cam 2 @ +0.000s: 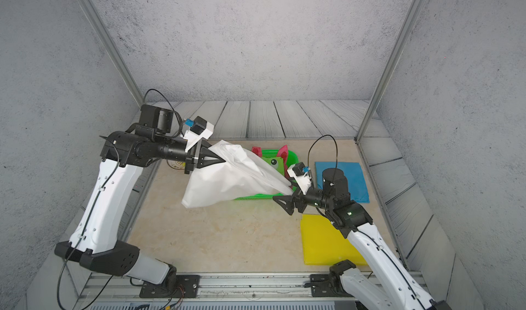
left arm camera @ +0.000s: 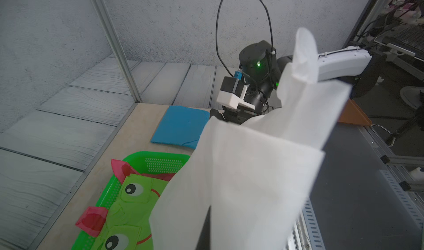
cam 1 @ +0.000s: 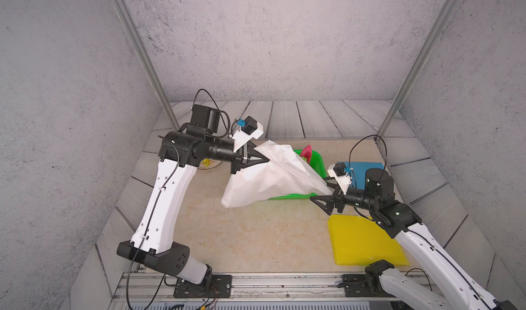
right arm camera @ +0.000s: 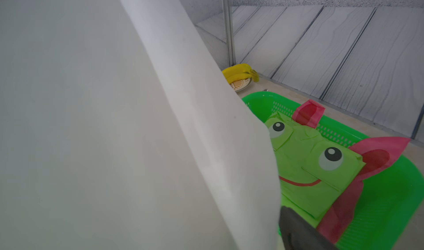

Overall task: Put the folded raincoat in the basket
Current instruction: Pick up the raincoat from the center of the board.

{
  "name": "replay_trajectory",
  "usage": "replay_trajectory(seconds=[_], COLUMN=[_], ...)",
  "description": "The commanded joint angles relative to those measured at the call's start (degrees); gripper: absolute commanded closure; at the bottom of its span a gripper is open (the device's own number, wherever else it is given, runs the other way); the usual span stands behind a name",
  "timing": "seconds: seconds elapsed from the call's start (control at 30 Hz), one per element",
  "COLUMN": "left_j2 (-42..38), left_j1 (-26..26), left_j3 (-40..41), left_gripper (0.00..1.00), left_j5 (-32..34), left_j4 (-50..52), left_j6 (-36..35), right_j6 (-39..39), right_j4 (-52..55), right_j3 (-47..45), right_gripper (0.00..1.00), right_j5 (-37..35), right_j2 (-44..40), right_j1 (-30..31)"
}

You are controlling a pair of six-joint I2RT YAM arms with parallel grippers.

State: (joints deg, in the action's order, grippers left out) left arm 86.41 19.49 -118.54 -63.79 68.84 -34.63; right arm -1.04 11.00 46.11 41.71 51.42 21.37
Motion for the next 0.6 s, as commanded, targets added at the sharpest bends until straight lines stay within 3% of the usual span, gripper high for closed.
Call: replay_trajectory(seconds=[0.0, 0.17, 0.37, 0.5, 0.57], left_j2=[-1.1, -0.9, -1.0, -2.7, -3.7], left_j1=[-0.8, -1.3, -1.5, -1.4, -1.5], left_j3=[-2.9, -4.1, -1.7, 7.0, 13.0], left_gripper=[1.0, 1.0, 1.0, 1.0, 1.0], left_j5=[-3.9, -2.9, 0.2, -1.3, -1.4], left_j4=[-2.0, -3.9, -9.3, -23.5, -31.3], left_j6=[5.8, 9.3, 17.3, 35.8, 45.4], right_j6=[-11.0, -16.0, -11.4, -0.8, -0.1], right_j4=[-17.9, -29.2, -26.5, -16.3, -11.3], right_j3=[-2.9, -6.0, -8.5, -8.9, -8.5], right_gripper=[0.0, 0.0, 0.0, 0.0, 0.0], right_j5=[5.1, 2.9, -2.2, 6.0, 0.8], right_j2=[2.0, 5.5, 2.0, -3.6, -6.2], right_j1=[-1.2, -2.8, -3.3, -3.3, -3.3])
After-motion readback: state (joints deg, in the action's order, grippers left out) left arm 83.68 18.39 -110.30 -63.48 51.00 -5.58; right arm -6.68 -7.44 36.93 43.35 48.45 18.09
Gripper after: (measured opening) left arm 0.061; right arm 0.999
